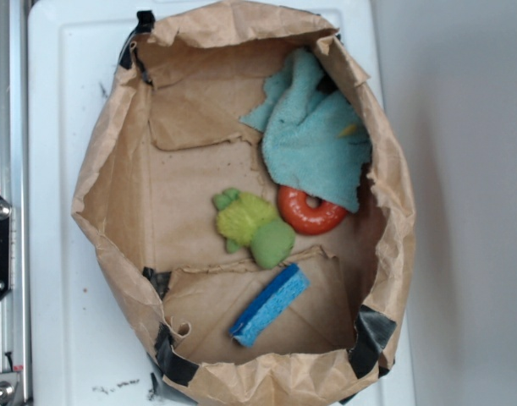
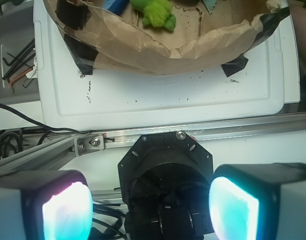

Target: Grab the blue sponge.

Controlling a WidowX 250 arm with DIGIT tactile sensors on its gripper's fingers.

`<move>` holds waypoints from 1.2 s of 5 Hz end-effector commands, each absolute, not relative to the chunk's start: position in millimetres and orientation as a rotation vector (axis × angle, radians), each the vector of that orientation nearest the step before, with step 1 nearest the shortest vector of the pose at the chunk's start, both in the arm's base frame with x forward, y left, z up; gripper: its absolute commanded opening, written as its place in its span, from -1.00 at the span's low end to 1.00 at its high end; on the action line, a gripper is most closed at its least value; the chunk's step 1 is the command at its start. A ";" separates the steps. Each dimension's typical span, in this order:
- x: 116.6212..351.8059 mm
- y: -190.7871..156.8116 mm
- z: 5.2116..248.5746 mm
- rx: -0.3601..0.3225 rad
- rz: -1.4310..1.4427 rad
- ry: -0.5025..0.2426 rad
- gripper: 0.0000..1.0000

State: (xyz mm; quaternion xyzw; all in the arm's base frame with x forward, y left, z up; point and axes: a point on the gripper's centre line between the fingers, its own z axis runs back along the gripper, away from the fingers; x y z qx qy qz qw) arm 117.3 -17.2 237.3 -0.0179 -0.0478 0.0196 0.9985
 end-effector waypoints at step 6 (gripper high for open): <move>257.6 -9.0 160.5 -0.212 0.928 -0.255 1.00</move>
